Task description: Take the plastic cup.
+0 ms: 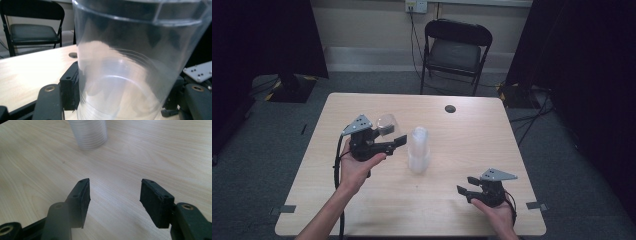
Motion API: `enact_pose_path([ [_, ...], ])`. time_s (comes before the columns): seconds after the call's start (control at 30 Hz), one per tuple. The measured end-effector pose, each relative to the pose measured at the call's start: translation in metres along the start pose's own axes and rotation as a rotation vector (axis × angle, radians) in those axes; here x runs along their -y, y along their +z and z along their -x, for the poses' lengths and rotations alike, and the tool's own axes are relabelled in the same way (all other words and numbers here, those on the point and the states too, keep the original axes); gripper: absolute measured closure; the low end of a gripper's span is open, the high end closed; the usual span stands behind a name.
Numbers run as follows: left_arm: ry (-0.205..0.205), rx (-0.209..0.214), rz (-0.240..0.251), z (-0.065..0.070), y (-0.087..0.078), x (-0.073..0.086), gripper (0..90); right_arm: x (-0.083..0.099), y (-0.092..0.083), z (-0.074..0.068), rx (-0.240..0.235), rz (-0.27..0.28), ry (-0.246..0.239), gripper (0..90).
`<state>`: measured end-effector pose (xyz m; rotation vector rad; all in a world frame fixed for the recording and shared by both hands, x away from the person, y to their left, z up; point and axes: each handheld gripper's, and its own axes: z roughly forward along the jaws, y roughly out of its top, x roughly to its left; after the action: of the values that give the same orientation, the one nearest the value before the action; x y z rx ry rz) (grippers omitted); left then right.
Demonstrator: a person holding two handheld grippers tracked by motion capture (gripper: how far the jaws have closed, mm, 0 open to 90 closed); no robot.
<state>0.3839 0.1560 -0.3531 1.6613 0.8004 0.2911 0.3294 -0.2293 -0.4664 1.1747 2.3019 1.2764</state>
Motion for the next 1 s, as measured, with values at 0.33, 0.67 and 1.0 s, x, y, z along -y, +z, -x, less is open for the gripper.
enact_pose_path([
  [0.33, -0.017, 0.051, -0.02, 0.009, -0.01, 0.014, 34.2, -0.004, 0.005, -0.015, -0.045, 0.016, -0.065, 41.8],
  [0.67, -0.09, 0.057, -0.043, 0.014, -0.015, 0.032, 35.3, -0.005, 0.012, -0.036, -0.085, 0.051, -0.144, 40.0],
  [1.0, -0.135, 0.094, -0.09, 0.025, -0.013, 0.051, 35.3, -0.009, 0.011, -0.044, -0.112, 0.086, -0.133, 43.0],
])
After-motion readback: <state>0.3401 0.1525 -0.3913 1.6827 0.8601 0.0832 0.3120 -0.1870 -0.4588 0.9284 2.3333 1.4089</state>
